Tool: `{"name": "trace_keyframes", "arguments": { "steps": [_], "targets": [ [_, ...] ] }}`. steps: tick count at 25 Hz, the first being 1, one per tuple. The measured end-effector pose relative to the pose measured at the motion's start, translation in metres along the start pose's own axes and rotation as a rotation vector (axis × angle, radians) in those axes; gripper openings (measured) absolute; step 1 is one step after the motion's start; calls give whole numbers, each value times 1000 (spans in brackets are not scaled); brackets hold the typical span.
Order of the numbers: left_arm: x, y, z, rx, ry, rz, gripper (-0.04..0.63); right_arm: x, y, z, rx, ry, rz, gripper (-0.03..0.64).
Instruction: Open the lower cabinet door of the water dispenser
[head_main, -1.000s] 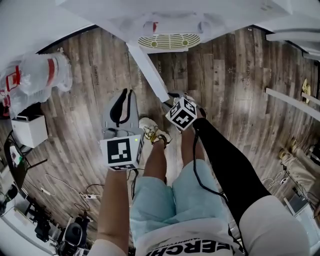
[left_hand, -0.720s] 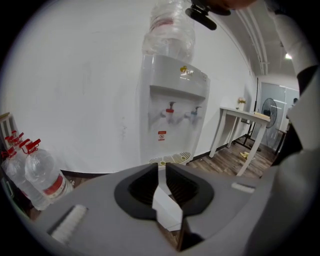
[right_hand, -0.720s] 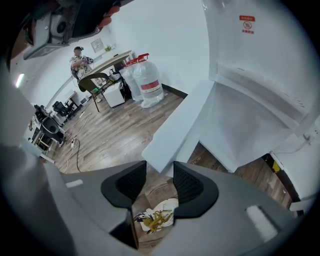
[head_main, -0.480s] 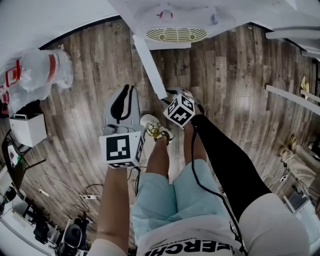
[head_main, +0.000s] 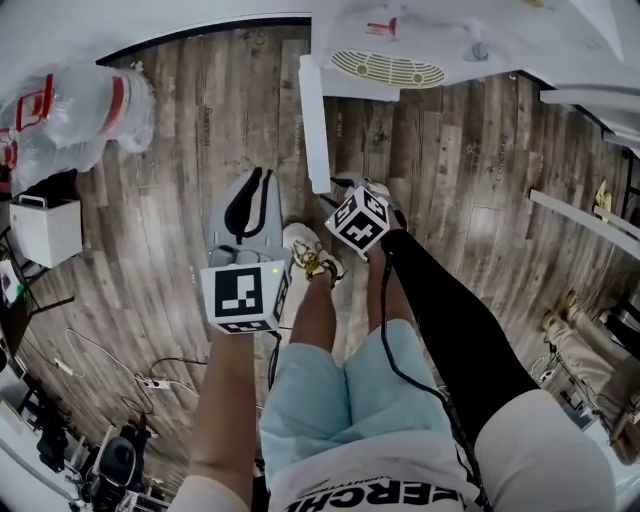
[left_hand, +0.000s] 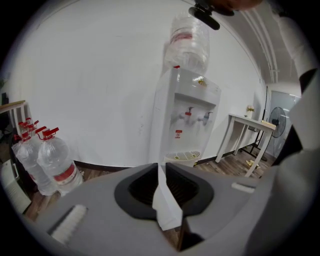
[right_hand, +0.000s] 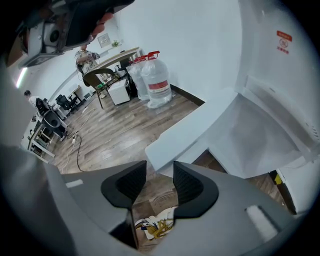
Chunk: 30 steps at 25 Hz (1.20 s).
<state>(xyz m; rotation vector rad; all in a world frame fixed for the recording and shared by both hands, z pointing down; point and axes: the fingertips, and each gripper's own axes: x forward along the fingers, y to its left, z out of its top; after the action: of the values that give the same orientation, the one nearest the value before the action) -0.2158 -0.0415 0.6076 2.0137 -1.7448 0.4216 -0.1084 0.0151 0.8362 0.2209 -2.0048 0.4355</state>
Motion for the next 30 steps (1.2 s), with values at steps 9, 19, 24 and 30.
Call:
{"name": "trace_keyframes", "arguments": {
  "steps": [9, 19, 24, 30],
  "targets": [
    [-24, 41, -10, -43, -20, 64, 75, 16, 21, 26, -74, 14, 17, 169],
    [-38, 80, -18, -72, -29, 113, 75, 34, 36, 53, -143, 36, 49, 169],
    [-41, 96, -29, -91, -19, 151, 75, 42, 43, 68, -193, 9, 56, 169],
    [-42, 120, -39, -121, -5, 202, 75, 51, 48, 83, -275, 20, 83, 169]
  ]
}}
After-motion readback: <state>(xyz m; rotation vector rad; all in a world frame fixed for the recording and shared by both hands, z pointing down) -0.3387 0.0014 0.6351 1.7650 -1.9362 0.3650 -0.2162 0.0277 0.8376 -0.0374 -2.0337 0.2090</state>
